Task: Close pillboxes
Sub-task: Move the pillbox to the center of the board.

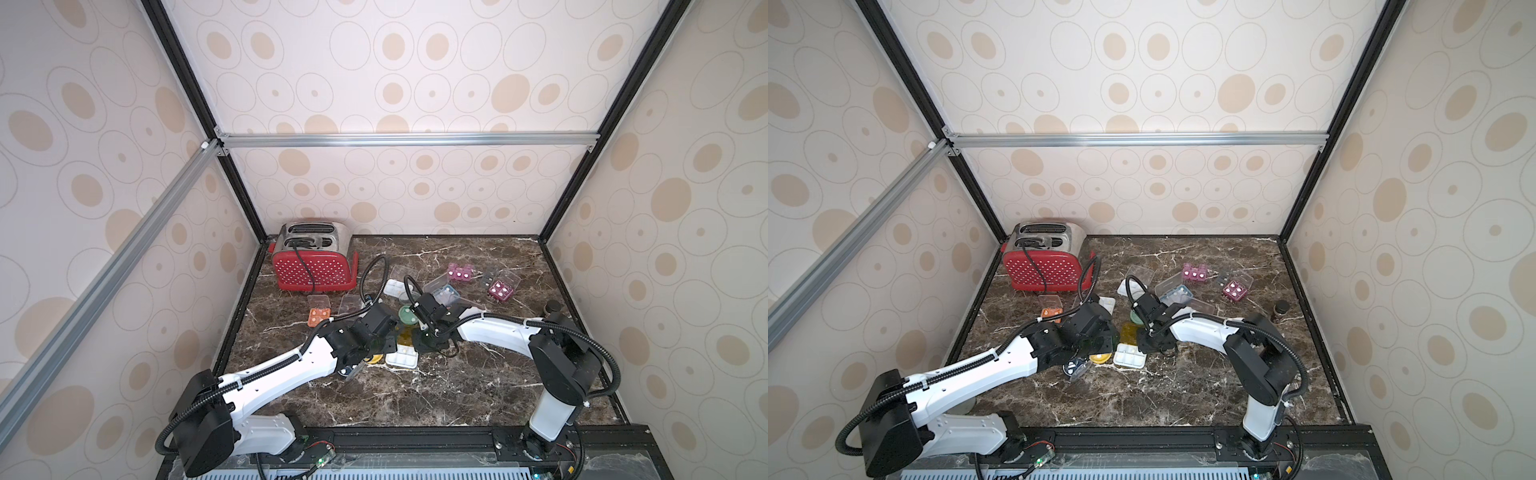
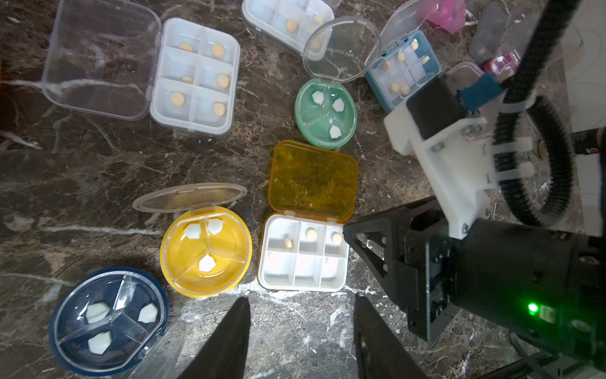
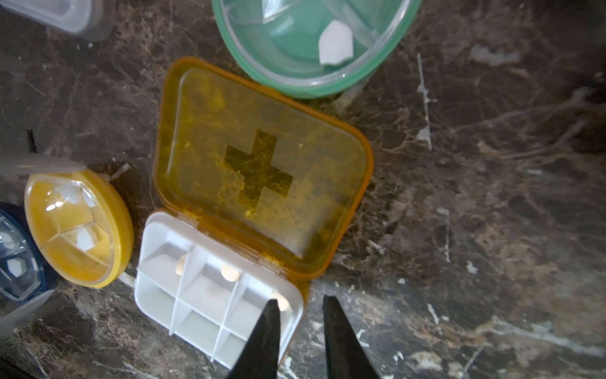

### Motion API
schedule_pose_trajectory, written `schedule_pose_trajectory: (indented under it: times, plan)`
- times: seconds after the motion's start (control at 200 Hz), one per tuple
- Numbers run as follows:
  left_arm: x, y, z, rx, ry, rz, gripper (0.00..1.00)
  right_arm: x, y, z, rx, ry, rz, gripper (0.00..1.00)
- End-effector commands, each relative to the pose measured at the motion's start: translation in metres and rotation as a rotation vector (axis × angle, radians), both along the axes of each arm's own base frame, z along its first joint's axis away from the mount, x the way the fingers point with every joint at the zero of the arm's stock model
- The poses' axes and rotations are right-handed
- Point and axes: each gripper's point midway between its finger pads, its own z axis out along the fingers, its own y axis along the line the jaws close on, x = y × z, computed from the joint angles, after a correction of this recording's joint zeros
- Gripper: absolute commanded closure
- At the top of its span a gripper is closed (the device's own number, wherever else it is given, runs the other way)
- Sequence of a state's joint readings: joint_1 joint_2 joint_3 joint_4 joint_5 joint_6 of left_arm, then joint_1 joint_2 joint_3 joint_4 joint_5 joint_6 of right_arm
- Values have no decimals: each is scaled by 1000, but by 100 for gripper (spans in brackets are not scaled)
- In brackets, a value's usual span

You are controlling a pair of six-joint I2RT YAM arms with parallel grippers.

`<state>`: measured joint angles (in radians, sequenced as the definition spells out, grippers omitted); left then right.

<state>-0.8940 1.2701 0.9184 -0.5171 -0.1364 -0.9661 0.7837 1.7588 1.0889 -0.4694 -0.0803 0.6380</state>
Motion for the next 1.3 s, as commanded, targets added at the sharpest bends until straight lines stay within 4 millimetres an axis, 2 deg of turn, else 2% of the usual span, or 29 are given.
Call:
schedule_pose_trajectory:
  times: [0.0, 0.19, 0.381, 0.666, 0.842, 0.942, 1.057, 1.157, 1.292]
  plan:
    - [-3, 1, -5, -4, 11, 26, 47, -6, -5, -9, -10, 35, -9, 68]
    - [-5, 8, -7, 2, 7, 40, 46, -11, -5, -17, -6, 59, -13, 68]
    - [-7, 9, -12, 17, 20, 28, 47, -11, -11, -18, -36, 52, -21, 76]
    - [-8, -15, -25, -20, 73, -34, 50, -19, -37, -13, -92, 26, -69, 84]
    - [-12, -23, -35, -22, 99, -63, 50, -30, -48, -21, -81, 43, -137, 84]
    - [-17, -33, -42, -15, 122, -102, 50, -35, -52, -19, -82, 44, -151, 84]
    - [-21, -37, -50, -7, 145, -125, 50, -37, -51, 0, -79, 38, -98, 74]
    - [-24, -36, -52, -5, 152, -129, 50, -36, -58, 18, -99, 29, -48, 64]
    - [-31, -40, -64, -27, 189, -148, 51, -30, -64, 28, -57, 51, -18, 54]
